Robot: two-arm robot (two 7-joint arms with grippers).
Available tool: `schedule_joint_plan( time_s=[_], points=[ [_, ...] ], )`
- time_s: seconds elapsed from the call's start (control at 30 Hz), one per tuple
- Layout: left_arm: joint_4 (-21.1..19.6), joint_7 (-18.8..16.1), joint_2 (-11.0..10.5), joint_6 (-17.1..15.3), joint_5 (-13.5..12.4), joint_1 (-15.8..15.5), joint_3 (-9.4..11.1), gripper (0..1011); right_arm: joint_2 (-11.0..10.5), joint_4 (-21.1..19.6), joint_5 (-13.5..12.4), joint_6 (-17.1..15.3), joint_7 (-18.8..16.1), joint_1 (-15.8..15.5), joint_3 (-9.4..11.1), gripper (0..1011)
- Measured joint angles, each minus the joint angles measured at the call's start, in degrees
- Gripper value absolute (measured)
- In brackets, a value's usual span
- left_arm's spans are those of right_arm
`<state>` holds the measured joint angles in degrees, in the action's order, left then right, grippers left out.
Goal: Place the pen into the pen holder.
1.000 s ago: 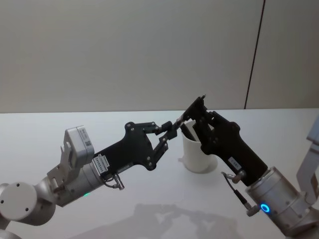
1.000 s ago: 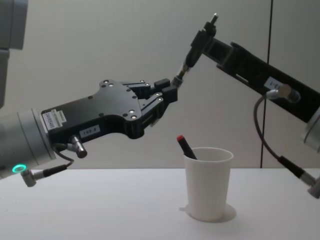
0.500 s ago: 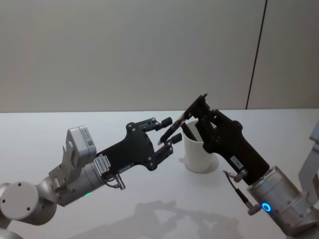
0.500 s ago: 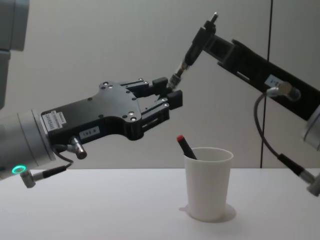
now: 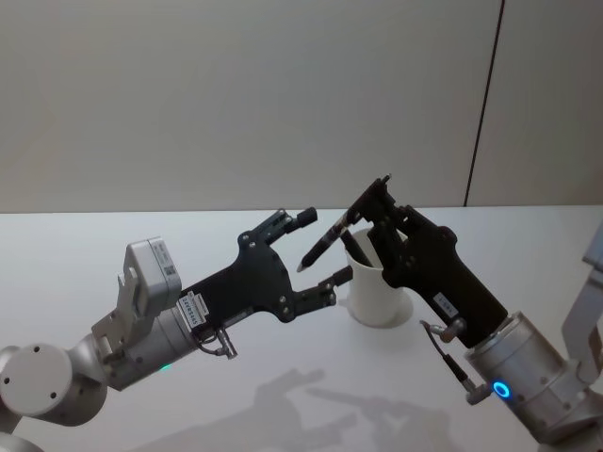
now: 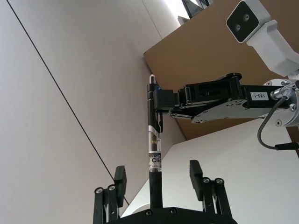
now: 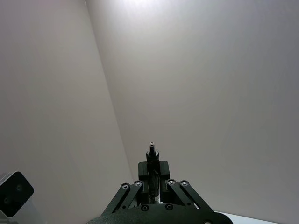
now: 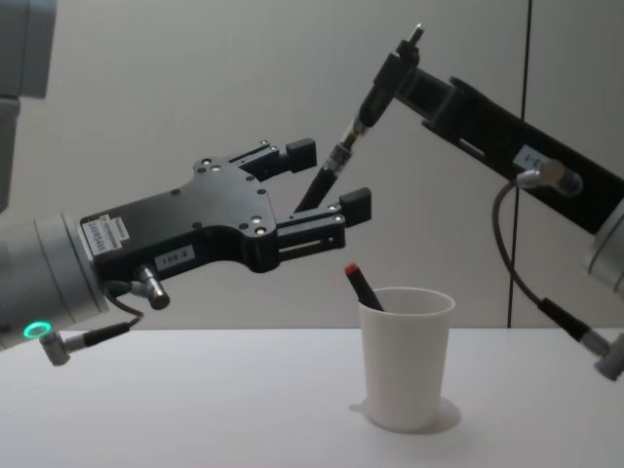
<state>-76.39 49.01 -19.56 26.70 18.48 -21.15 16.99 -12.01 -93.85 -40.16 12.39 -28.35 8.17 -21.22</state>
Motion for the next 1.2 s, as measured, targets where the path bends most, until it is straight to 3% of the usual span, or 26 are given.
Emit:
schedule_joint_plan(
  time_s=[0.17, 0.4, 0.7, 1.2],
  points=[
    [-0.02, 0.0, 0.0, 0.02, 0.02, 0.0, 0.0, 992, 0.02, 0.15, 0.02, 0.13, -0.01, 0.13, 0.03, 134],
    [-0.06, 0.03, 0.0, 0.05, 0.04, 0.0, 0.0, 1000, -0.02, 0.19, 0.91, 0.49, 0.66, 0.2, 0.12, 134],
    [-0.06, 0.05, 0.0, 0.05, 0.04, 0.0, 0.0, 1000, -0.29, -0.07, 5.17, 1.34, 4.45, 0.22, 0.38, 134],
    [-0.05, 0.05, 0.0, 0.05, 0.03, 0.0, 0.0, 999, -0.63, -0.16, 16.13, 2.02, 14.38, 0.95, 1.43, 133]
  ],
)
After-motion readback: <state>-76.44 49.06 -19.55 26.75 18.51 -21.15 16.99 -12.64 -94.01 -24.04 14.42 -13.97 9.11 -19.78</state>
